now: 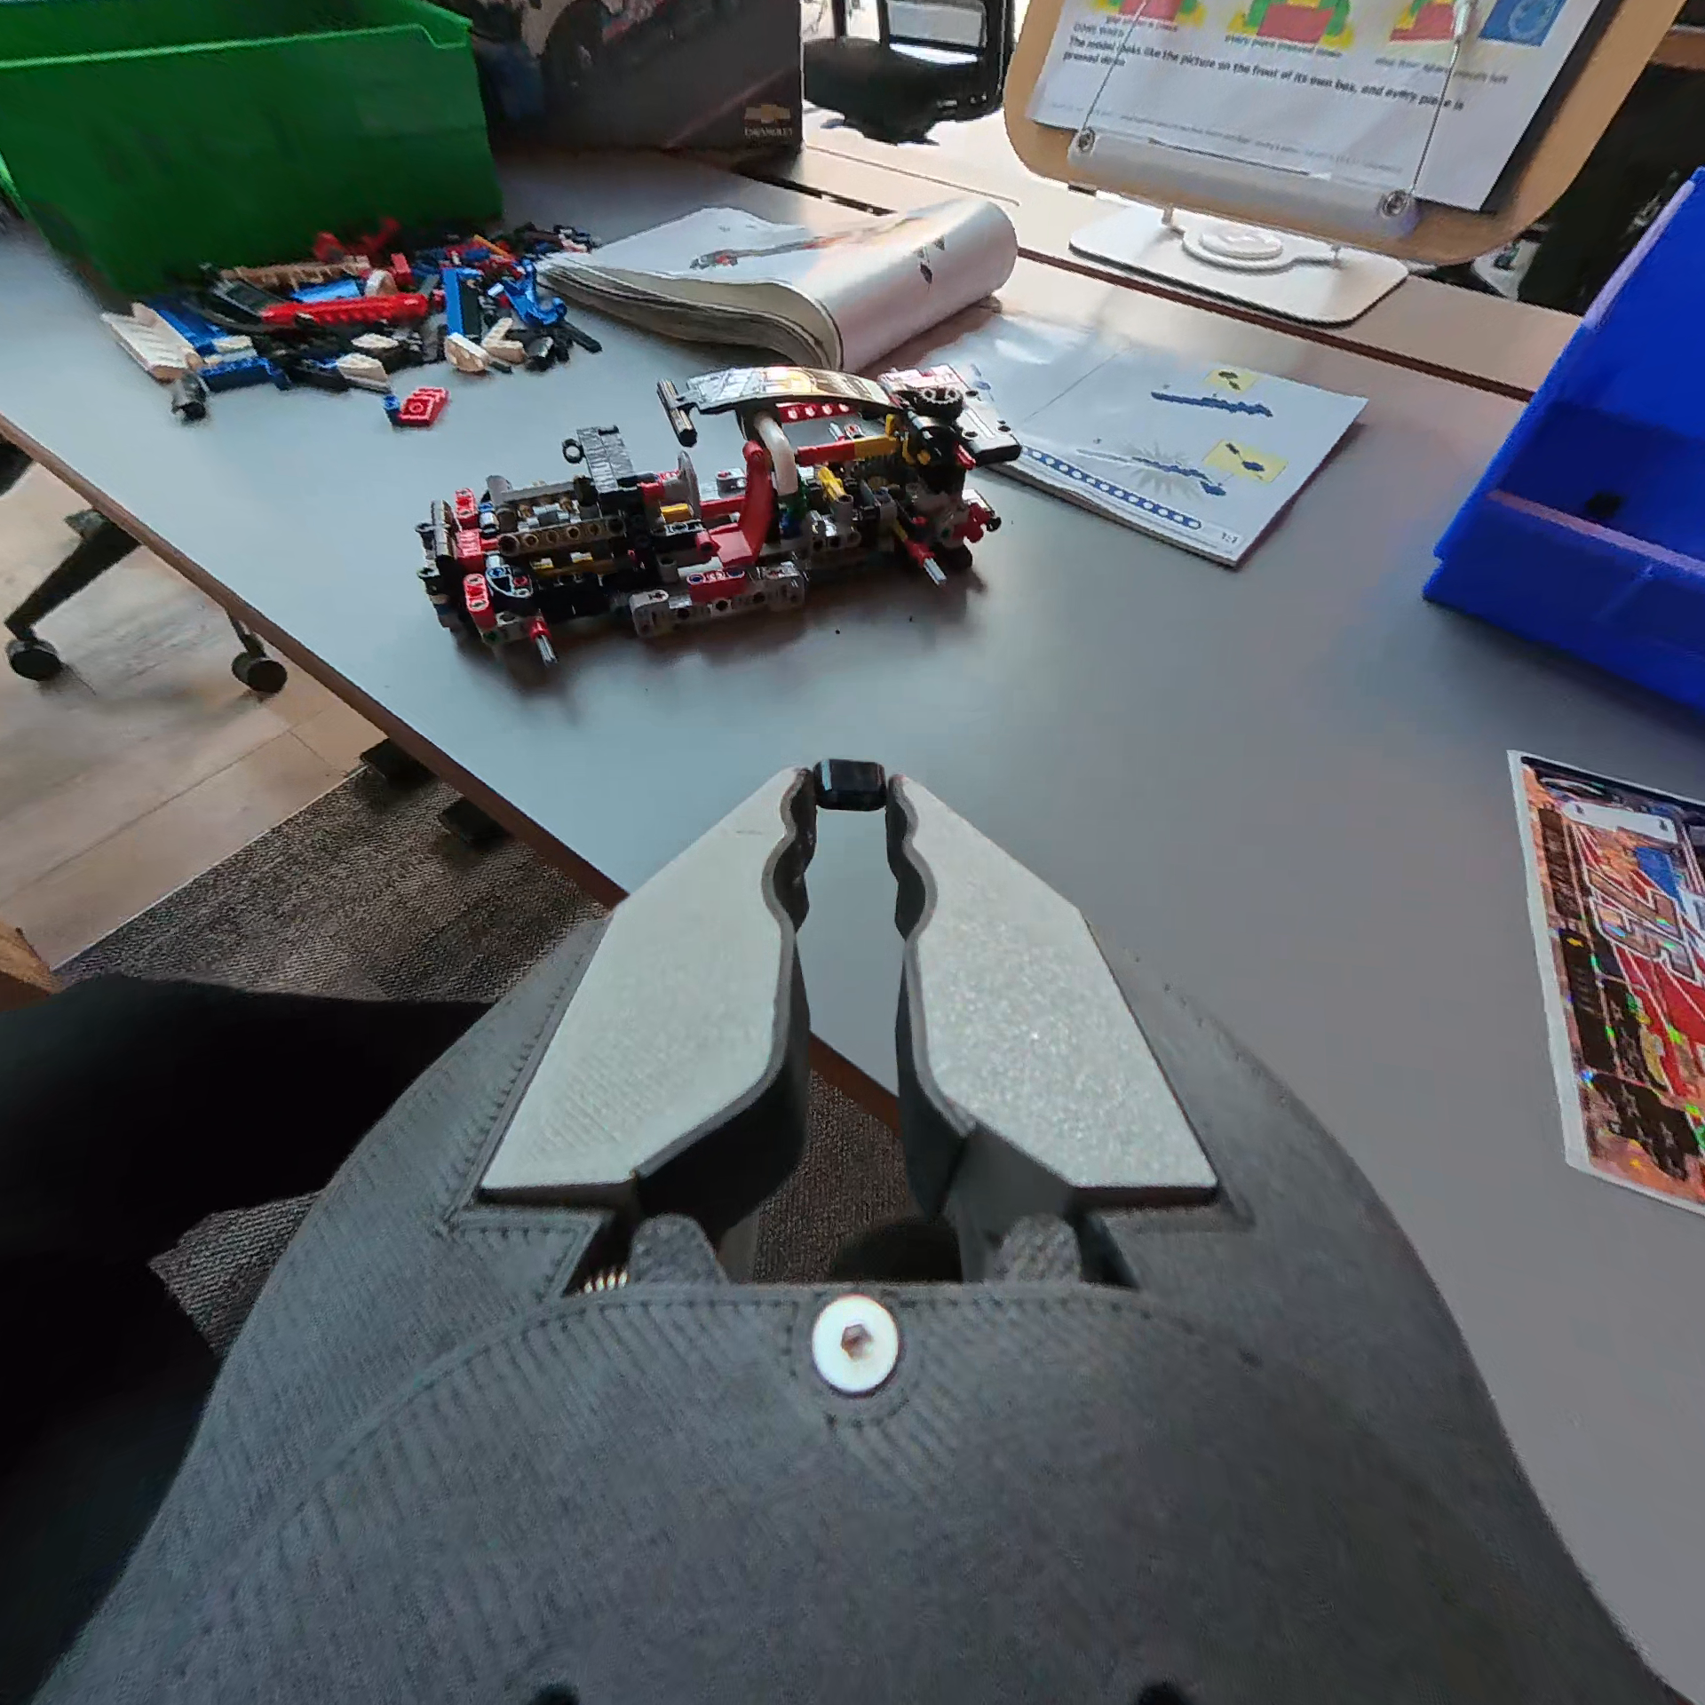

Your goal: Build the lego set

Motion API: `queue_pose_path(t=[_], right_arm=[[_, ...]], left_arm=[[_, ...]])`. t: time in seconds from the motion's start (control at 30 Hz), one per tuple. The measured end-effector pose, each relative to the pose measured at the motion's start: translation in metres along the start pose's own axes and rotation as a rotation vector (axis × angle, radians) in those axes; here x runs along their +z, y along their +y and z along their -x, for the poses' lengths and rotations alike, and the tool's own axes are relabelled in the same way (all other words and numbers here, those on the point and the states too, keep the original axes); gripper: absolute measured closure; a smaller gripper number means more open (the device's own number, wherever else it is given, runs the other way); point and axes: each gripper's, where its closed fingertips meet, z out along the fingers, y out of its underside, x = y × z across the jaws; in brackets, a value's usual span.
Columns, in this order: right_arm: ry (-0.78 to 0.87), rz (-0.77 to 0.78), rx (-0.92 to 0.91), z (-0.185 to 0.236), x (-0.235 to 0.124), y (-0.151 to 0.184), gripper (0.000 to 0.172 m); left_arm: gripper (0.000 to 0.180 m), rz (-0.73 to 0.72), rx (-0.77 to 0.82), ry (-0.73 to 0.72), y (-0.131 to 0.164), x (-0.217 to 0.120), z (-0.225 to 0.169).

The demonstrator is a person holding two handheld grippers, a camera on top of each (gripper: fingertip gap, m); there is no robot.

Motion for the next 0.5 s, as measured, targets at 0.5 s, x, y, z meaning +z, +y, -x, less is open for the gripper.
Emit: queue_pose_path(t=[0.5], right_arm=[[-0.002, 0.036, -0.045, 0.011, -0.033, 0.014, 0.159]], left_arm=[[0.153, -0.061, -0.027, 0.171, 0.007, 0.006, -0.009]])
